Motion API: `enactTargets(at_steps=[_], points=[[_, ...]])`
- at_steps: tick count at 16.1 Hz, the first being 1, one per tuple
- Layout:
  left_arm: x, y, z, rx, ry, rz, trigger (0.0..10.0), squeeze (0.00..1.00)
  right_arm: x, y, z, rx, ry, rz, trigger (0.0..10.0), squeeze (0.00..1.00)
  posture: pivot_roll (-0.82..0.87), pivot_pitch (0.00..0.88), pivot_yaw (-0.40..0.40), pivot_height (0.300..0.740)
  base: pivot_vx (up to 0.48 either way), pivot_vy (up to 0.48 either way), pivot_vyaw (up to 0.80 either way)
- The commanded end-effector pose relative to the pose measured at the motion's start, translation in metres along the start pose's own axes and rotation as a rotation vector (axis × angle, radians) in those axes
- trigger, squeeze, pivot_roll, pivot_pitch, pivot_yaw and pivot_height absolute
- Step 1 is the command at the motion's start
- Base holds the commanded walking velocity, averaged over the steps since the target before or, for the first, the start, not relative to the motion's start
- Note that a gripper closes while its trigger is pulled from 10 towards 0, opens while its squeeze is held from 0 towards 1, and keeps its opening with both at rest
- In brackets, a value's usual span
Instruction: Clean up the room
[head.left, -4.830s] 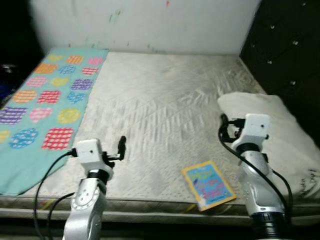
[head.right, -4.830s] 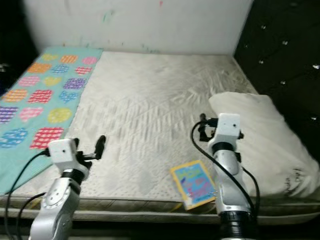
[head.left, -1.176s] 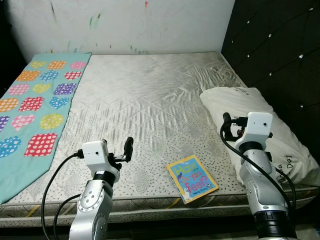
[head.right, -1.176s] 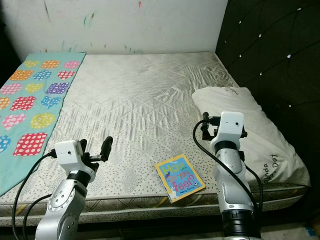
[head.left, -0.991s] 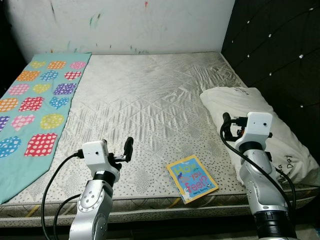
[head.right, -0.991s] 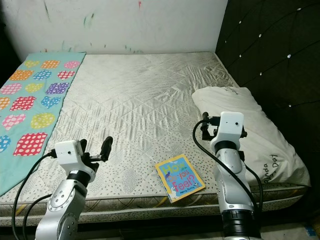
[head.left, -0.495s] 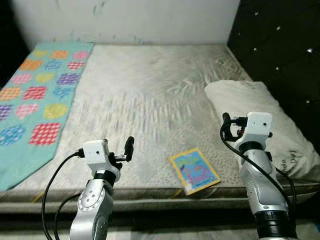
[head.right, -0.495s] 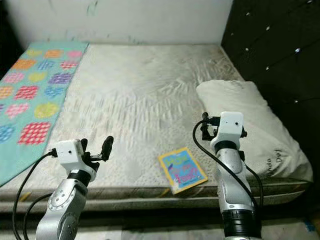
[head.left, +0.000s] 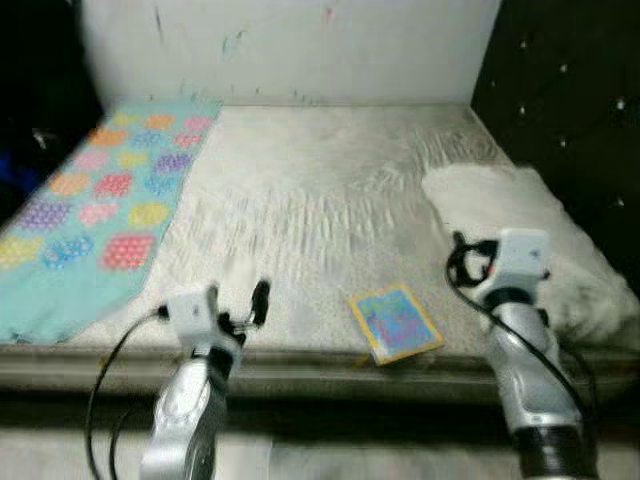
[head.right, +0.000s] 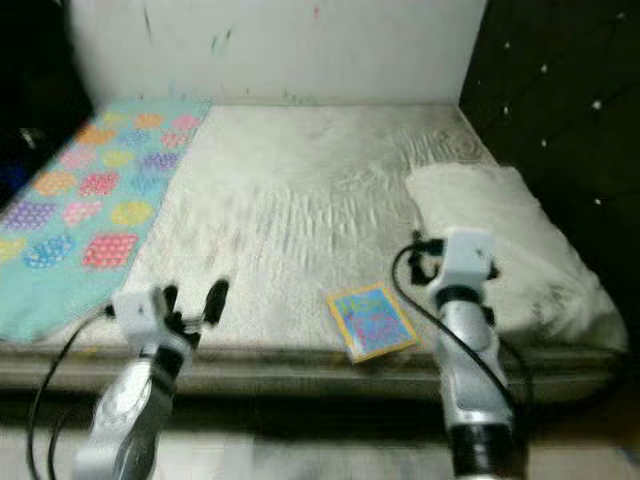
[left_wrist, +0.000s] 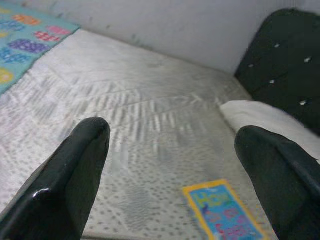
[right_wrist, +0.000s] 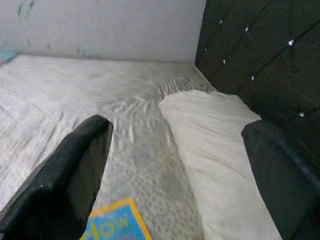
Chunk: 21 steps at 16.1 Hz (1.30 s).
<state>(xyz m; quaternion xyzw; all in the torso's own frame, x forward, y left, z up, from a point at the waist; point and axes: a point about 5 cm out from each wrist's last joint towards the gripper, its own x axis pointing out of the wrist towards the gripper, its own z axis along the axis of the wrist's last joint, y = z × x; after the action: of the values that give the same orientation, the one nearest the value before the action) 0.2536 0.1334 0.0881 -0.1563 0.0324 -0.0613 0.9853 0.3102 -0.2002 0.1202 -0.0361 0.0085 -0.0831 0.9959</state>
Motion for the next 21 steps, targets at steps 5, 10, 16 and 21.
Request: enactTargets(at_steps=[5, 10, 16, 21], points=[[-0.0008, -0.0024, 0.0025, -0.007, -0.010, -0.007, 10.0, 0.00, 0.0024, 0.0022, 0.0068, -0.002, -0.021, 0.007, 10.0, 0.00, -0.07, 0.000, -0.007, 0.740, 0.000, 0.000, 0.00], [-0.0002, -0.0003, 0.0016, -0.013, -0.008, 0.007, 10.0, 0.00, 0.0023, 0.0012, 0.0068, 0.000, -0.020, 0.004, 10.0, 0.00, -0.07, 0.000, -0.009, 0.740, 0.000, 0.000, 0.00], [0.0010, -0.0006, 0.0025, -0.023, -0.010, 0.013, 10.0, 0.00, 0.0033, 0.0006, 0.0067, 0.001, -0.016, 0.001, 10.0, 0.00, -0.07, 0.000, -0.009, 0.740, 0.000, 0.000, -0.67], [0.0015, -0.0015, 0.0027, -0.042, -0.007, 0.014, 10.0, 0.00, 0.0029, 0.0002, 0.0067, 0.003, -0.021, 0.000, 10.0, 0.00, -0.07, 0.000, -0.009, 0.740, 0.000, 0.000, -0.27]])
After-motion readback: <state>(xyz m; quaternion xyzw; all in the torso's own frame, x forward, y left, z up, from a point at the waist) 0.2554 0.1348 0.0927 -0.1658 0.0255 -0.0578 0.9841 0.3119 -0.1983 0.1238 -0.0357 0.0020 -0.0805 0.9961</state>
